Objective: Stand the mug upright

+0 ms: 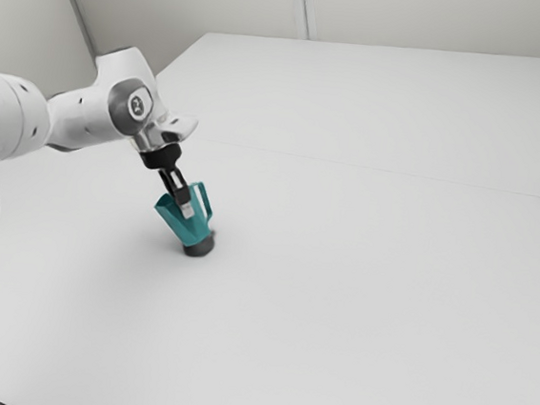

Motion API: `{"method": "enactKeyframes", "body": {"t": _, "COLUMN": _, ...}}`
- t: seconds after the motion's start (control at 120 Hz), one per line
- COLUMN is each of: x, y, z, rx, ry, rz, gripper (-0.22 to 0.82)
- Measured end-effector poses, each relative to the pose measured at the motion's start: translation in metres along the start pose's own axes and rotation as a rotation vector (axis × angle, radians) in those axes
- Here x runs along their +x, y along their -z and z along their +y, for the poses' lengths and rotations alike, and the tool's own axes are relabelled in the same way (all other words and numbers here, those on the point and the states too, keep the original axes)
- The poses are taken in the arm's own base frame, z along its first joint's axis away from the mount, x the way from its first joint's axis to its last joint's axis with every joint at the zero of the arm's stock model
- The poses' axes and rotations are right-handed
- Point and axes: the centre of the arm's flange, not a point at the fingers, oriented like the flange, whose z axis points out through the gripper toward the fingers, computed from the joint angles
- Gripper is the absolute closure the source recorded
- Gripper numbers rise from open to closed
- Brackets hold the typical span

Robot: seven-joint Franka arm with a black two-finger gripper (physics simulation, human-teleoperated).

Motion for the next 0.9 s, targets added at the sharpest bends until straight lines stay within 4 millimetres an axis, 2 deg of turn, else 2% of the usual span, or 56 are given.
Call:
{"method": "enactKeyframes", "body": {"t": 0.108, "x": 0.009, "y": -0.007, "z": 0.017, "rx": 0.085, "ry": -0.048, "rz": -0.061, "gripper": 0.77}}
{"method": "enactKeyframes", "body": {"t": 0.458, "x": 0.009, "y": -0.027, "z": 0.065, "rx": 0.232, "ry": -0.098, "rz": -0.149, "gripper": 0.76}}
{"method": "enactKeyframes", "body": {"t": 0.642, "x": 0.015, "y": -0.037, "z": 0.089, "rx": 0.291, "ry": -0.122, "rz": -0.177, "gripper": 0.76}}
{"method": "enactKeyframes", "body": {"t": 0.758, "x": 0.009, "y": -0.043, "z": 0.1, "rx": 0.302, "ry": -0.103, "rz": -0.185, "gripper": 0.76}}
{"method": "enactKeyframes", "body": {"t": 0.9, "x": -0.004, "y": -0.048, "z": 0.102, "rx": 0.305, "ry": -0.055, "rz": -0.181, "gripper": 0.77}}
